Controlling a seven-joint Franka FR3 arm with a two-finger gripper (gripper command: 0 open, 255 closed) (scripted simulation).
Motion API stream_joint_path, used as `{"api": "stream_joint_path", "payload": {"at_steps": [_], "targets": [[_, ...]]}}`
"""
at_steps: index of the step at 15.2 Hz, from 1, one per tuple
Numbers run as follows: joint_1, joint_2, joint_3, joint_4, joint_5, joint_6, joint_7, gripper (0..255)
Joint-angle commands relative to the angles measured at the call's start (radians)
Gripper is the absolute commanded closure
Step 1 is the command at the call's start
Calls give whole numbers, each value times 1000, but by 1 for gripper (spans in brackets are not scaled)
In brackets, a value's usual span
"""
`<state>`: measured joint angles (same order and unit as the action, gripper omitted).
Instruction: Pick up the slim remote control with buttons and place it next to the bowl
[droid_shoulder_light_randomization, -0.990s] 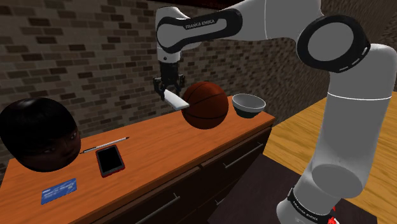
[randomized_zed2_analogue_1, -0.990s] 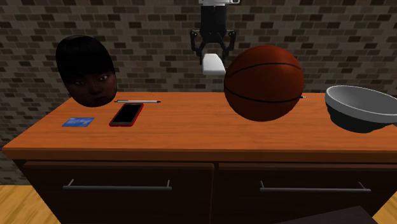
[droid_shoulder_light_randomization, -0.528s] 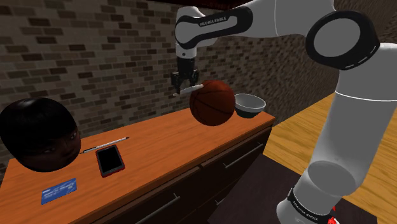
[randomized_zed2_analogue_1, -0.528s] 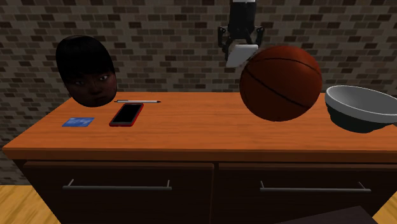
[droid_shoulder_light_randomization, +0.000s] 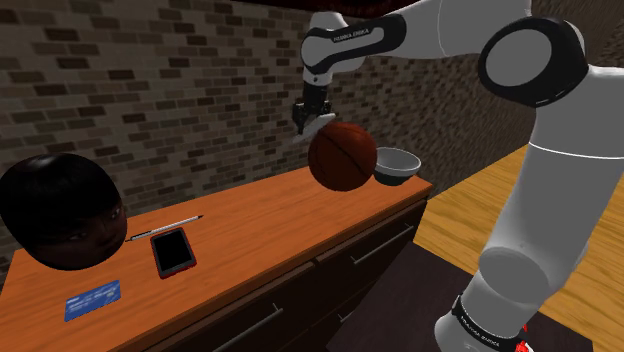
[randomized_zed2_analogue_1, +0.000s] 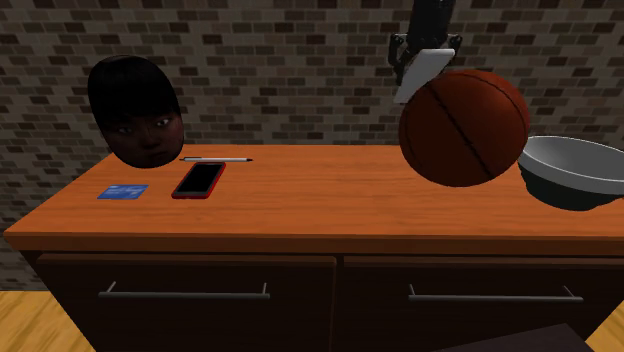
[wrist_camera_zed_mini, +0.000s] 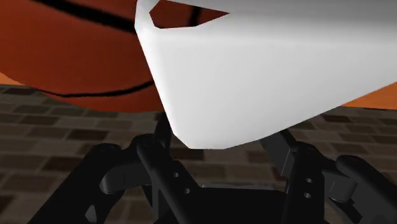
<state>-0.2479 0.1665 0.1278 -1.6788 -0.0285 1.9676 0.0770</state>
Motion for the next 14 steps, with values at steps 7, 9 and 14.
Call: {"api": "stream_joint_path", "payload": {"at_steps": [7,9,14], "targets": [[-105,41,-75,45,8,-133,-177,255],[-131,61,-91,73,11,-141,-220,255],[-195,129,-130,168,19,-168,-324,255]]}}
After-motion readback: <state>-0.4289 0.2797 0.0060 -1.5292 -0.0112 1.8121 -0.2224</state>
